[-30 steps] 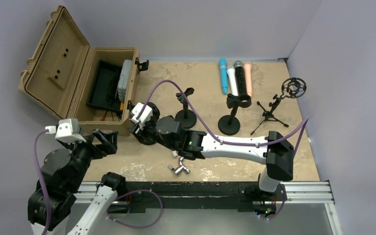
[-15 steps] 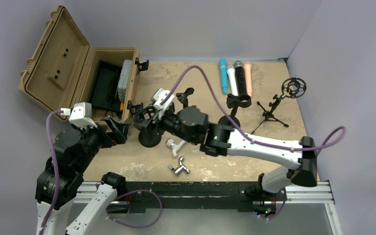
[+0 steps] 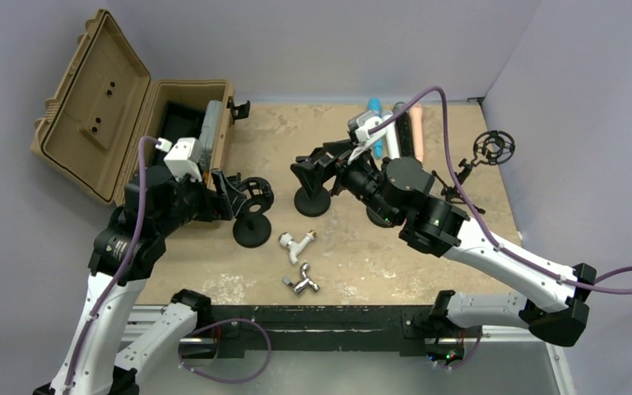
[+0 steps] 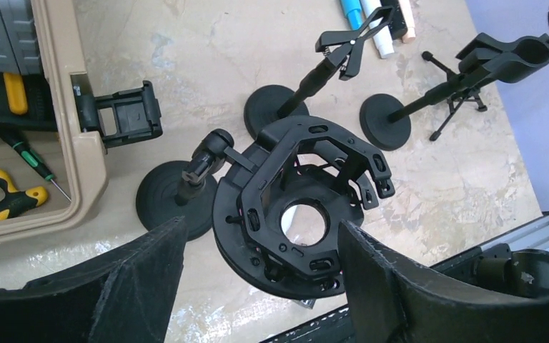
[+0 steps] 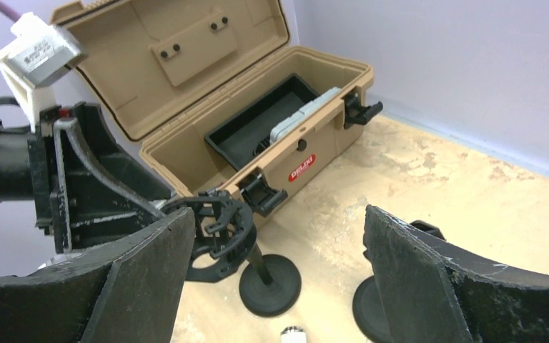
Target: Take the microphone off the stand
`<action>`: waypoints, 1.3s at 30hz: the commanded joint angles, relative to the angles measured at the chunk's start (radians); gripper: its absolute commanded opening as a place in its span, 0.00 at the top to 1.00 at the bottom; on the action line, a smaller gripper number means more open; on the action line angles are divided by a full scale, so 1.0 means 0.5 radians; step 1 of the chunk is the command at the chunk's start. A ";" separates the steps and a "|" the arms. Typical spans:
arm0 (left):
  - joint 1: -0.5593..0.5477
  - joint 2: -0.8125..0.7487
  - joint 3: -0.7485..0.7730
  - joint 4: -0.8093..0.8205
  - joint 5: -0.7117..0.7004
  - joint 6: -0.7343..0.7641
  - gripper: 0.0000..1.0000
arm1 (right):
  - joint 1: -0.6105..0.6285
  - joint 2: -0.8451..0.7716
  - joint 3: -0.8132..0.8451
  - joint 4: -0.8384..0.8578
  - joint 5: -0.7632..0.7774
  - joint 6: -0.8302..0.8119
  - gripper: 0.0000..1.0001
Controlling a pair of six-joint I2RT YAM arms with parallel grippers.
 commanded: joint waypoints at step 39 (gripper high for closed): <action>0.769 -0.010 -0.673 0.767 0.574 -0.725 0.16 | -0.003 -0.082 -0.173 0.048 -0.009 0.039 0.14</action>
